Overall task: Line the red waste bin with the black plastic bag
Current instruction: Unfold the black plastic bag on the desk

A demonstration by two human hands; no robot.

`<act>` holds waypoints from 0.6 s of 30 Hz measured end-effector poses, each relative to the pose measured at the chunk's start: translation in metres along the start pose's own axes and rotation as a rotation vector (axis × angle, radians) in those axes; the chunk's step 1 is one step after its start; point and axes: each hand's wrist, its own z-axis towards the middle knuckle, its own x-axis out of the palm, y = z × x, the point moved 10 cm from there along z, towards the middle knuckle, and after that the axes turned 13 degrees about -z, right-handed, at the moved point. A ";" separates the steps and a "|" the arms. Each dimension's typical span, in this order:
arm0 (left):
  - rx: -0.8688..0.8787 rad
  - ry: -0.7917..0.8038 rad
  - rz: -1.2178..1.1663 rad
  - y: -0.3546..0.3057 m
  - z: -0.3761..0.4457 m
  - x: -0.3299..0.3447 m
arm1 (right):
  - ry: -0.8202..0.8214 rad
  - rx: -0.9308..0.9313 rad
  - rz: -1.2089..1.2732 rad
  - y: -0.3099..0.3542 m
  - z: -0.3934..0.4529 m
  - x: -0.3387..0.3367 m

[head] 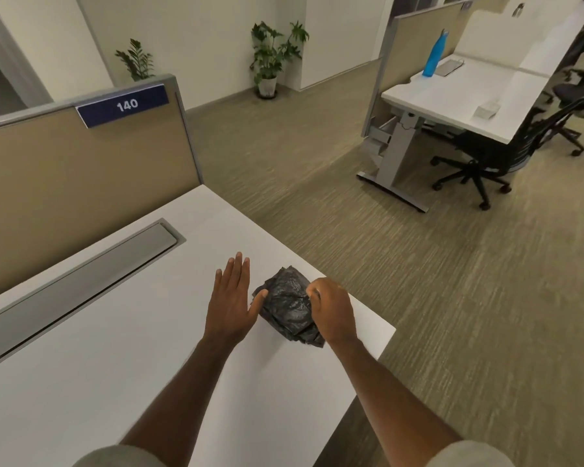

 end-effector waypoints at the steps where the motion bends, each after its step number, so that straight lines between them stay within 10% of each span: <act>1: -0.006 -0.003 -0.003 -0.002 -0.002 0.000 | -0.014 0.032 -0.008 -0.004 0.000 -0.002; 18: 0.021 -0.065 -0.021 0.018 -0.017 -0.001 | 0.104 0.094 -0.257 -0.019 0.027 0.035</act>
